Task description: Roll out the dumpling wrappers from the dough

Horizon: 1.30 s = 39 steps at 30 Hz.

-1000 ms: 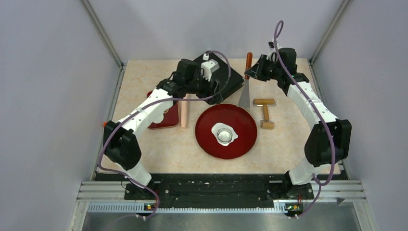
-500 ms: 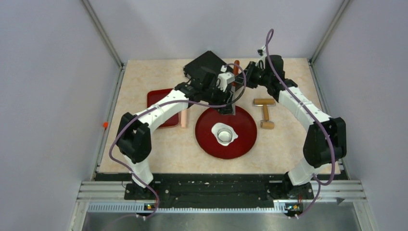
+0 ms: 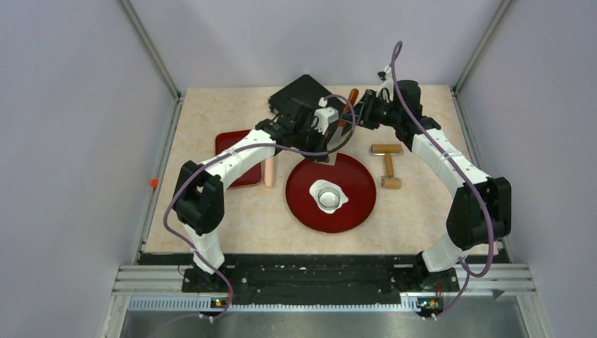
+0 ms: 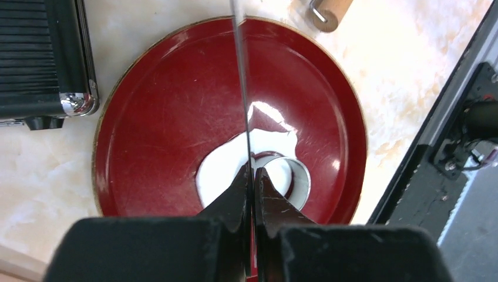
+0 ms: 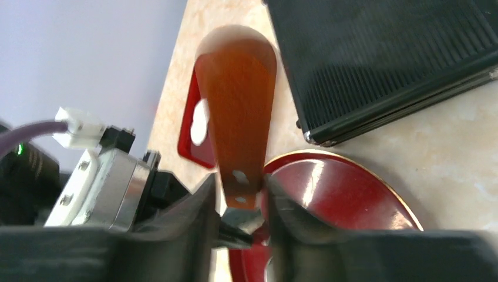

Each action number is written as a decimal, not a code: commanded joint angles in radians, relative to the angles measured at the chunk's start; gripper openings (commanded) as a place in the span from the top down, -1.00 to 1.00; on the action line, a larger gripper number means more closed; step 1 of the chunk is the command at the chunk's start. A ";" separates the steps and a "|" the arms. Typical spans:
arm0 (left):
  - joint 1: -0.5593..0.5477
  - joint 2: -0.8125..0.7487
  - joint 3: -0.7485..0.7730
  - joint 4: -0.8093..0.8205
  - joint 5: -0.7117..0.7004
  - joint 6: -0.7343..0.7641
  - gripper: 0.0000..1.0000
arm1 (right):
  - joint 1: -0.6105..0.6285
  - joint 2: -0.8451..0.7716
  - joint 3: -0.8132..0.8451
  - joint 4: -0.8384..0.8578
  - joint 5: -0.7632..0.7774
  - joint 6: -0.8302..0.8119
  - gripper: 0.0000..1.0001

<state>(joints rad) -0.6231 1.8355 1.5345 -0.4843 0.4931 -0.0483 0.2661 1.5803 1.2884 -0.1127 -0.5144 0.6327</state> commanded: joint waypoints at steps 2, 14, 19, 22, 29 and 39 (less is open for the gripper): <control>0.003 -0.111 0.003 -0.065 0.126 0.268 1.00 | -0.010 -0.060 0.104 -0.049 -0.242 -0.368 -0.14; 0.075 -0.185 -0.015 -0.317 0.423 0.548 1.00 | -0.148 -0.207 -0.091 -0.259 -0.812 -1.121 -0.71; 0.078 -0.136 -0.037 -0.256 0.445 0.438 1.00 | -0.149 -0.301 -0.205 -0.116 -0.859 -1.062 -0.71; 0.085 -0.141 -0.089 -0.176 0.492 0.381 1.00 | -0.149 -0.338 -0.310 0.194 -0.872 -0.839 -0.70; 0.111 -0.160 -0.193 0.000 0.606 0.266 1.00 | -0.151 -0.261 -0.533 1.142 -0.801 -0.048 -0.70; 0.118 -0.186 -0.303 0.232 0.616 0.096 1.00 | -0.152 -0.153 -0.598 1.455 -0.728 0.185 -0.63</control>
<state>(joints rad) -0.5179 1.7020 1.2507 -0.4236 1.0908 0.1570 0.1123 1.4296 0.7033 1.1706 -1.2366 0.7383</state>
